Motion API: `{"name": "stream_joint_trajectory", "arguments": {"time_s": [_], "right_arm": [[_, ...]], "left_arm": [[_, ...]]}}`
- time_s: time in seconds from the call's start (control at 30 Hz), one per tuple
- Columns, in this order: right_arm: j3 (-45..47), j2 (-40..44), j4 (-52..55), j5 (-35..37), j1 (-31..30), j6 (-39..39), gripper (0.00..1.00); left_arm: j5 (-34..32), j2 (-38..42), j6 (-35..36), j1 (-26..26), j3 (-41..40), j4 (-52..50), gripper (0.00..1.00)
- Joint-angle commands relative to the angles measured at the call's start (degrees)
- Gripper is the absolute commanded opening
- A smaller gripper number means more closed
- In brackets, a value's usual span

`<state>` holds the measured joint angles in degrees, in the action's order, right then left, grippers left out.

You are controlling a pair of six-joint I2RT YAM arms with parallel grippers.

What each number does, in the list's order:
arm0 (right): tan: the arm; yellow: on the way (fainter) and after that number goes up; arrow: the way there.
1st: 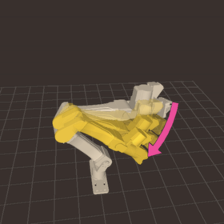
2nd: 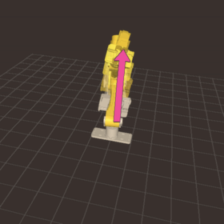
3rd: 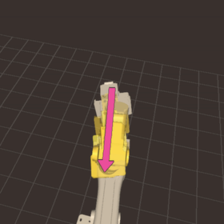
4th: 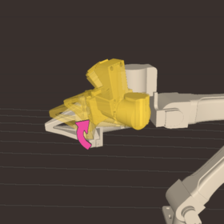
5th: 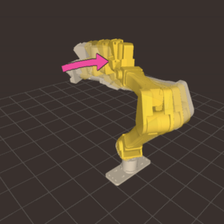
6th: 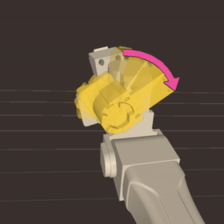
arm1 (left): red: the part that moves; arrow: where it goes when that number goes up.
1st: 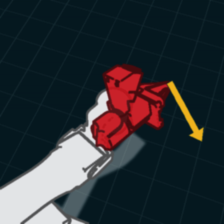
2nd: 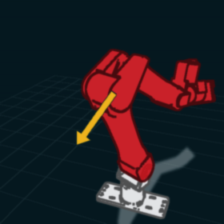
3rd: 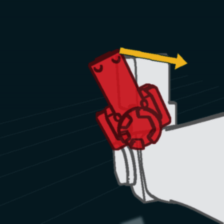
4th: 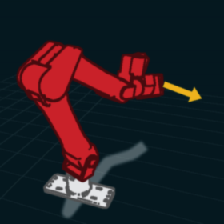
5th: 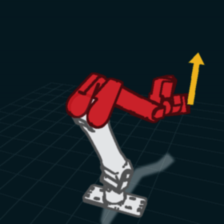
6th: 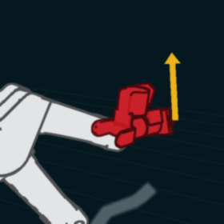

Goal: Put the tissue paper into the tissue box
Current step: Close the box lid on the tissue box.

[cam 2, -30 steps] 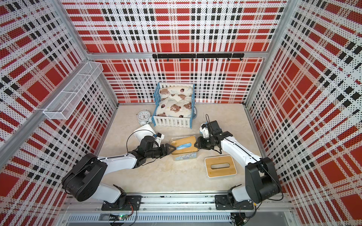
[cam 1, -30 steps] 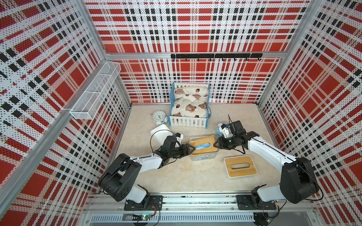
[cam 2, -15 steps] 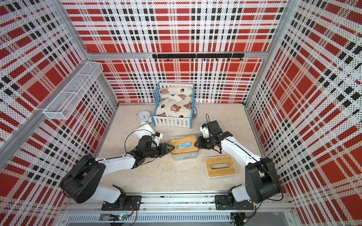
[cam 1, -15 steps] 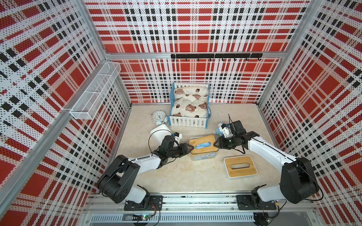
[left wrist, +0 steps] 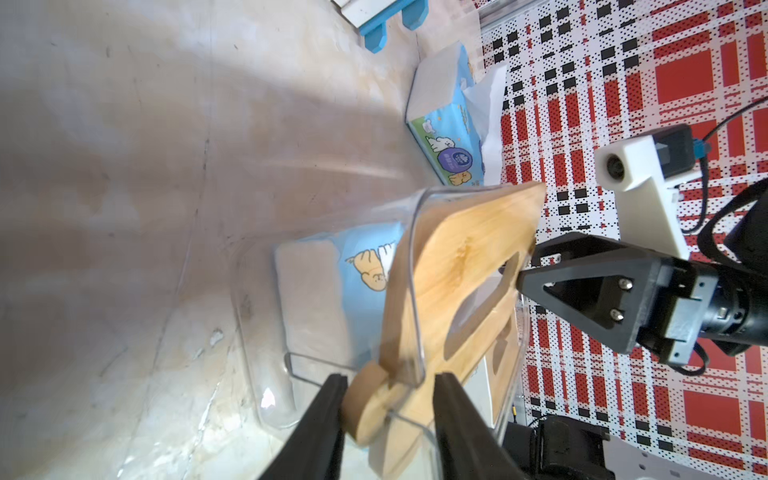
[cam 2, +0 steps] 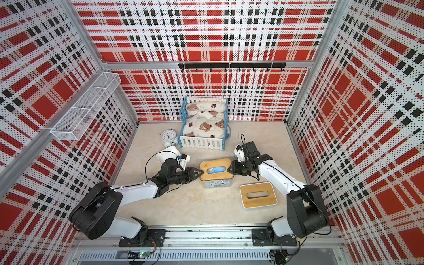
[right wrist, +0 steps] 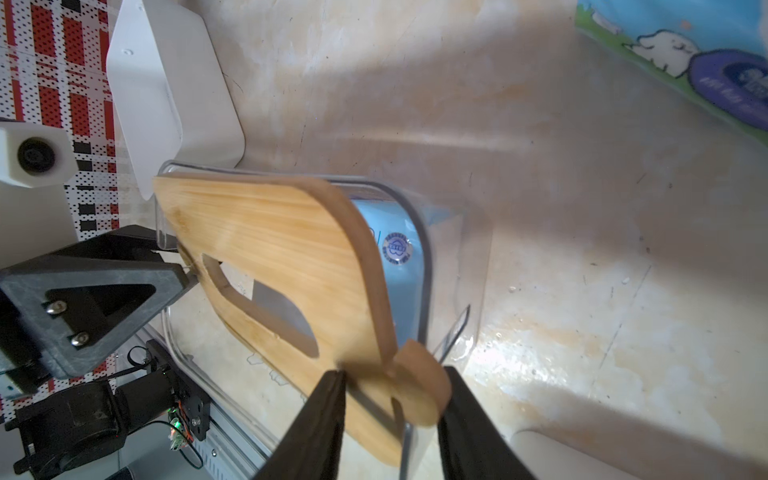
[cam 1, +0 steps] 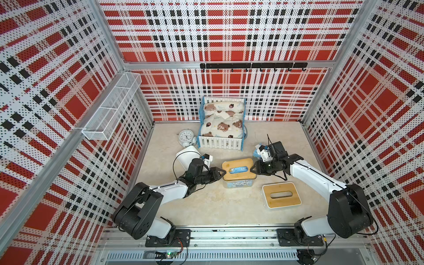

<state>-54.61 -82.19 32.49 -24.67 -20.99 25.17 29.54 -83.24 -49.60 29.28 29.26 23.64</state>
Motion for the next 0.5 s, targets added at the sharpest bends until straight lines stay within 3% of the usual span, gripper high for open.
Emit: {"name": "stream_joint_trajectory", "arguments": {"time_s": [0.0, 0.47], "right_arm": [[-1.55, -0.52, -0.04, -0.03, -0.45, 0.10, 0.42], [2.26, 0.92, -4.36, -2.37, -1.50, 4.01, 0.38]], "left_arm": [[0.53, 0.09, 0.93, 0.25, -0.60, 1.41, 0.38], [-3.48, -1.54, -0.91, 4.18, 0.51, 1.19, 0.36]]}}
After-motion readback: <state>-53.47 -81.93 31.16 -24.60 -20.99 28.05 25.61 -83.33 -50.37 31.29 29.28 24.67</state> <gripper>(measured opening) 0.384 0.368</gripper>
